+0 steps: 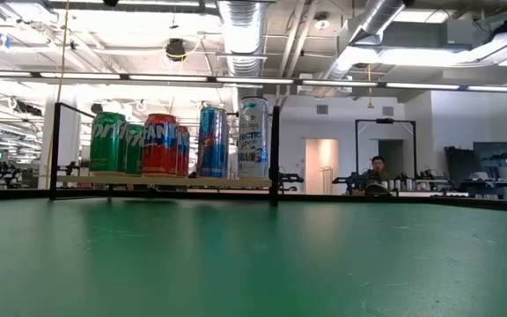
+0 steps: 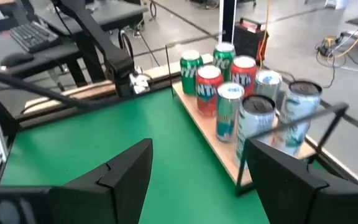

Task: Place canned beverage on shelf
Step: Return to Home Position

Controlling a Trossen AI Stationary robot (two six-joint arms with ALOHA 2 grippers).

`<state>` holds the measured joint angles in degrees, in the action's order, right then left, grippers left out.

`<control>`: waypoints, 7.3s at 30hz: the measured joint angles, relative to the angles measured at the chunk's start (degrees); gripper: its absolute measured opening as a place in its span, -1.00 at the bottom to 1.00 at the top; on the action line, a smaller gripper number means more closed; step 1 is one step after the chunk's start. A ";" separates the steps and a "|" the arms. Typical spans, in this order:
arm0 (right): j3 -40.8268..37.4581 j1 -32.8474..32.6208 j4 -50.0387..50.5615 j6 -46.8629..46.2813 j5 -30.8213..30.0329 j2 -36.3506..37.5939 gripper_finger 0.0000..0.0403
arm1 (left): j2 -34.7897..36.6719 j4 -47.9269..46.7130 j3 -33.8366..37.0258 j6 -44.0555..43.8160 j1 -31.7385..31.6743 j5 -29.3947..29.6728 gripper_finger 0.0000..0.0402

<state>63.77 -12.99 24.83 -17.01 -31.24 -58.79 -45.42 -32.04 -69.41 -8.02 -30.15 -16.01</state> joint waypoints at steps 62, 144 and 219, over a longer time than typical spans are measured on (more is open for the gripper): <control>-52.07 4.40 -4.65 -9.54 6.06 58.65 -0.90 | 31.63 37.77 58.51 -20.37 15.99 11.13 -1.00; -60.20 4.09 -17.82 -6.49 16.17 58.39 -0.79 | 44.21 10.70 62.71 -19.02 15.97 13.88 -1.00; -60.20 4.08 -17.81 -6.49 16.19 58.39 -0.79 | 44.21 10.48 62.87 -18.98 15.97 13.86 -1.00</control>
<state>3.57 -8.91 7.02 -23.51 -15.05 -0.40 -1.21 -21.56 -6.54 -27.00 -14.17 -2.15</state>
